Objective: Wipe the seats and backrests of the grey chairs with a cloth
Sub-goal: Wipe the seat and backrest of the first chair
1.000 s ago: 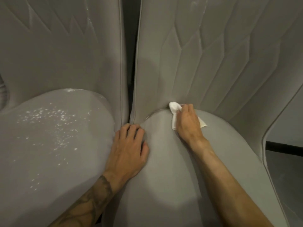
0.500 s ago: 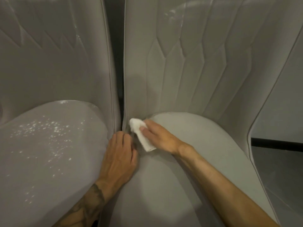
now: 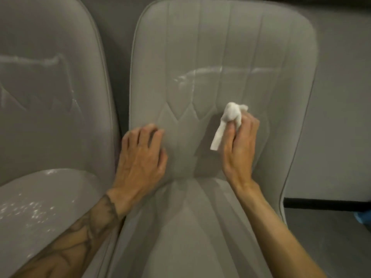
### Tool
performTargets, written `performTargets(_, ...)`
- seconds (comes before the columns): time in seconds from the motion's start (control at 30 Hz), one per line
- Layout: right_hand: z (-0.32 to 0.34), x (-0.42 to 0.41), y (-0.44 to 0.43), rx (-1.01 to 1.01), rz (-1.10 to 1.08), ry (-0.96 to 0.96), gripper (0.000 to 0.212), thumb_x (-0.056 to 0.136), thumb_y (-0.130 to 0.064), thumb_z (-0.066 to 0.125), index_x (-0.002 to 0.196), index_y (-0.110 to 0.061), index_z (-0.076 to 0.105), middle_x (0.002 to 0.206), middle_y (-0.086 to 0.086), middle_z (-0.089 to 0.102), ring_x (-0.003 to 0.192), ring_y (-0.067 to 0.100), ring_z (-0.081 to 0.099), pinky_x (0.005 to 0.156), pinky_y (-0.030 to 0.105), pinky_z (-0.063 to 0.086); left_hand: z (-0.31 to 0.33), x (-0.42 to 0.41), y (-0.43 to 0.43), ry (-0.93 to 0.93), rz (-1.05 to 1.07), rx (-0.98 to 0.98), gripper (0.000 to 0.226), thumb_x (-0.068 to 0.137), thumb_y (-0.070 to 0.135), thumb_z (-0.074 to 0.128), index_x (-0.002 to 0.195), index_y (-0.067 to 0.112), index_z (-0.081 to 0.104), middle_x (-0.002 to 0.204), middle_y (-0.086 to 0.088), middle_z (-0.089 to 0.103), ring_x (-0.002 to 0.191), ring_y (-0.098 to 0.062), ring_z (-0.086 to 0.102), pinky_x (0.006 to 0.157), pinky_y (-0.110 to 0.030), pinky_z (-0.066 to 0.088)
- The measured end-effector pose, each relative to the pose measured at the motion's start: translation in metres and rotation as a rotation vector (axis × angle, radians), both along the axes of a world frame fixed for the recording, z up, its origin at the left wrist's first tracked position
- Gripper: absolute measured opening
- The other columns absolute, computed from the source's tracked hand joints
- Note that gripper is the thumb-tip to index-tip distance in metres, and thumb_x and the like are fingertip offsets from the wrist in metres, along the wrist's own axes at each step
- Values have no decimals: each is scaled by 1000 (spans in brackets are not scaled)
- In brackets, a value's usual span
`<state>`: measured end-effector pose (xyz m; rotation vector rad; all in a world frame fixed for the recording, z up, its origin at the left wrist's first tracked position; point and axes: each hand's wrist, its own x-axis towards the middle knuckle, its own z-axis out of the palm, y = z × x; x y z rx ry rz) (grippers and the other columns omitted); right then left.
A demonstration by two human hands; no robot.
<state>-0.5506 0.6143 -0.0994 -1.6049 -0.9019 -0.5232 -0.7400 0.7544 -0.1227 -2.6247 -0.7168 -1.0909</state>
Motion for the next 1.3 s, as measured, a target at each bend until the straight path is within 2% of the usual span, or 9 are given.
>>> performTargets(0.2, 35, 68, 1, -22, -297, -327, 35, 106, -18, 47, 137, -3, 50, 143, 15, 45, 135, 26, 44, 114, 40, 37, 76, 47, 50, -178, -11, 136, 56, 100, 32, 55, 151, 11, 45, 159, -16, 41, 149, -37, 33, 124, -52, 23)
performTargets(0.33, 22, 74, 2, -203, -396, -404, 44, 106, -20, 49, 146, -2, 43, 152, 17, 39, 147, 32, 34, 118, 46, 33, 97, 68, 70, -244, -26, 149, 60, 103, 32, 52, 157, 11, 36, 163, -20, 36, 155, -38, 27, 127, -55, 21)
performTargets(0.47, 78, 107, 10, -138, -430, -481, 46, 108, -28, 38, 148, -5, 40, 156, 15, 35, 149, 30, 29, 121, 44, 29, 93, 73, 78, -271, -18, 203, 59, 105, 34, 48, 158, 12, 34, 164, -19, 34, 155, -38, 26, 127, -55, 22)
performTargets(0.57, 94, 106, 22, -70, -483, -460, 45, 109, -30, 36, 147, -6, 40, 155, 13, 37, 146, 28, 34, 118, 43, 32, 92, 74, 79, -285, -31, 204, 60, 105, 33, 49, 159, 12, 34, 163, -18, 34, 155, -37, 27, 127, -54, 23)
performTargets(0.73, 55, 89, -7, -318, -365, -602, 41, 106, -25, 44, 142, -6, 47, 150, 16, 42, 133, 32, 44, 110, 38, 36, 96, 71, 84, -271, -41, 236, 57, 105, 35, 47, 156, 12, 38, 159, -17, 40, 151, -38, 34, 122, -53, 27)
performTargets(0.9, 126, 122, 4, -279, -510, -687, 27, 106, -36, 39, 114, -13, 49, 128, 13, 49, 111, 25, 44, 96, 37, 40, 98, 70, 87, -277, -50, 244, 57, 104, 35, 48, 155, 12, 38, 158, -17, 39, 149, -39, 35, 118, -56, 30)
performTargets(1.0, 97, 105, 13, -246, -483, -622, 31, 106, -35, 45, 122, -10, 55, 130, 15, 51, 117, 29, 45, 104, 37, 37, 97, 70, 88, -281, -58, 243, 57, 104, 35, 47, 156, 12, 37, 158, -17, 39, 149, -39, 33, 119, -56, 31)
performTargets(1.1, 58, 89, -1, -372, -432, -661, 33, 104, -31, 54, 126, -7, 60, 132, 17, 55, 123, 33, 49, 107, 40, 38, 97, 70, 88, -285, -62, 238, 57, 104, 34, 47, 156, 12, 37, 158, -18, 39, 150, -39, 32, 120, -57, 32)
performTargets(1.3, 144, 121, 16, -207, -529, -647, 28, 103, -36, 44, 114, -12, 51, 119, 13, 52, 106, 26, 46, 95, 37, 40, 96, 70, 89, -271, -63, 226, 58, 105, 35, 45, 156, 12, 36, 159, -18, 37, 151, -39, 31, 120, -58, 32)
